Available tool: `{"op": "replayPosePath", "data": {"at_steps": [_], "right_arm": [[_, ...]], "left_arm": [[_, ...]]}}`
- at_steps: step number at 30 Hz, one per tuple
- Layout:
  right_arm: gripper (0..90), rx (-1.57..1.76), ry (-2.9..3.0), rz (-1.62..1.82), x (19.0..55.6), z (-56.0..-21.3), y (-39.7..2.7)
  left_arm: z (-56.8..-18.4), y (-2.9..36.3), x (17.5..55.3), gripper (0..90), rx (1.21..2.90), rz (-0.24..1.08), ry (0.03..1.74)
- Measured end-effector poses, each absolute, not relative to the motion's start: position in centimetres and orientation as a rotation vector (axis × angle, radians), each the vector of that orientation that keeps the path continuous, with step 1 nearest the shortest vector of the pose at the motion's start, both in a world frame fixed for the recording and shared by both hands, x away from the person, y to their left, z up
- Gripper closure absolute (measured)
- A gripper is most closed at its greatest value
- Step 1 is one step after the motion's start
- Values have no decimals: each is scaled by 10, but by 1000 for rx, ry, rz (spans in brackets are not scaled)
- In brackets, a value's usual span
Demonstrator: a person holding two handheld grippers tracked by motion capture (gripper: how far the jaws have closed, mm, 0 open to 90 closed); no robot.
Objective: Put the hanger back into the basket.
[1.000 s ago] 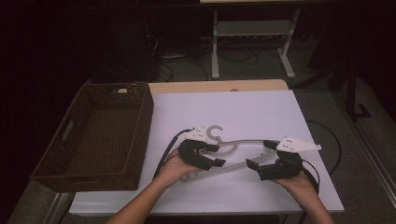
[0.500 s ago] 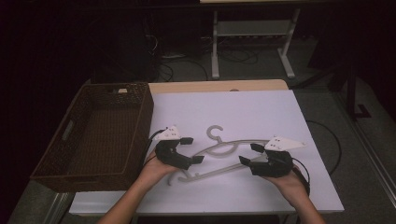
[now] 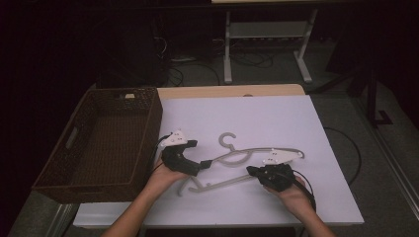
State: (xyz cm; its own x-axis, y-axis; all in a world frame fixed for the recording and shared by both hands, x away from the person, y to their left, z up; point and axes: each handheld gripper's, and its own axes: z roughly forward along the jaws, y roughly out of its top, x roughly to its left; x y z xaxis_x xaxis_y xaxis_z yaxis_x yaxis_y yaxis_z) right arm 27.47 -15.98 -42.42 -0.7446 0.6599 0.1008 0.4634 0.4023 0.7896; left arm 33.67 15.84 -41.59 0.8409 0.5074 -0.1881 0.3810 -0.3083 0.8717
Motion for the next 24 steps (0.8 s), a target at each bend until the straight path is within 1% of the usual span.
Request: {"op": "replayPosePath", "data": {"at_steps": [24], "right_arm": [[895,1006,2469,1124,281,-446,-152]], "left_arm": [[-419,156,339,14,1935,141,670]]}}
